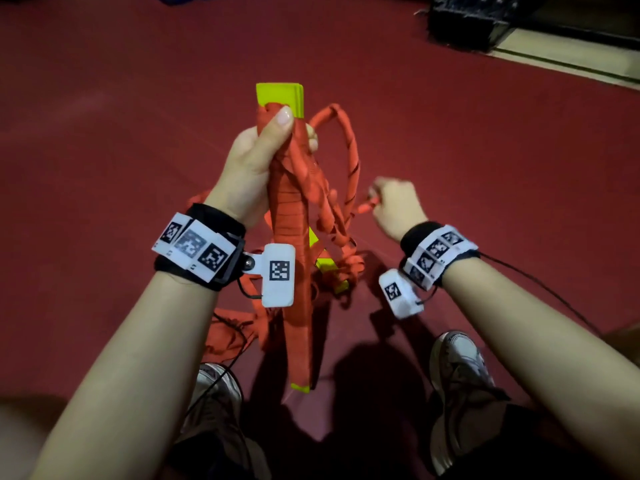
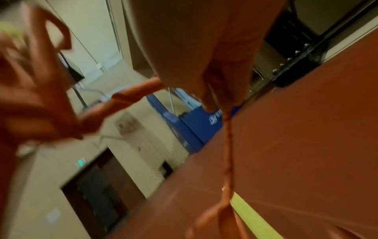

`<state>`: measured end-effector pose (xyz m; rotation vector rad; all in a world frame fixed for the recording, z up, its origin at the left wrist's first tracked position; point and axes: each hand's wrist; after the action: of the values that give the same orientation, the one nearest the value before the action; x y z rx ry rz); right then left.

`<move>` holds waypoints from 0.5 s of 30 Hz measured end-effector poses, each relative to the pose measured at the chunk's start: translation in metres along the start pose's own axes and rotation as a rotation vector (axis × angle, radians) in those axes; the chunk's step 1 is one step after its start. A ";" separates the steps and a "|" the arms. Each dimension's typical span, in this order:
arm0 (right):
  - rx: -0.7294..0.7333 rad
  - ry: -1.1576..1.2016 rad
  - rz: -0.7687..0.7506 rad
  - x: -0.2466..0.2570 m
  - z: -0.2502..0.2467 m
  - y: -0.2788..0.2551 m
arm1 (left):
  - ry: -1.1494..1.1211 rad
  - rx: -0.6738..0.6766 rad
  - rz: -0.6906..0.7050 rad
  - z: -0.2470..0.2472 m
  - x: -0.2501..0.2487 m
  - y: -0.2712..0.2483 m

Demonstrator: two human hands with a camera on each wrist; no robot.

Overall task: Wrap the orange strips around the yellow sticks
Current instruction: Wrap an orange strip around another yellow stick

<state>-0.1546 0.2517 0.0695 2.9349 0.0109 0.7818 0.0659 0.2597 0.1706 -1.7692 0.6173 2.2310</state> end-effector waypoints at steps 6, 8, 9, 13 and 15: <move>-0.278 0.763 -0.279 0.076 -0.071 -0.002 | 0.061 0.037 -0.067 0.004 0.014 -0.003; -0.248 0.972 -0.369 0.095 -0.081 -0.011 | 0.048 0.138 -0.094 0.009 0.018 -0.007; -0.222 1.016 -0.406 0.100 -0.085 -0.015 | 0.041 0.164 -0.110 0.012 0.019 -0.009; -0.185 1.263 -0.335 0.093 -0.080 -0.008 | -0.003 0.158 -0.136 0.015 0.019 -0.009; -0.133 1.294 -0.170 0.078 -0.069 0.000 | -0.052 0.130 -0.122 0.013 0.014 -0.007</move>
<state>-0.1211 0.2608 0.1676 1.7743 0.2762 2.2812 0.0542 0.2710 0.1584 -1.6355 0.6108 2.0988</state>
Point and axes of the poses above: each hand's wrist, its own y-axis towards the middle knuckle, its own z-axis out of the palm, x = y × z, and after that the axes turned 6 degrees about x, right-handed
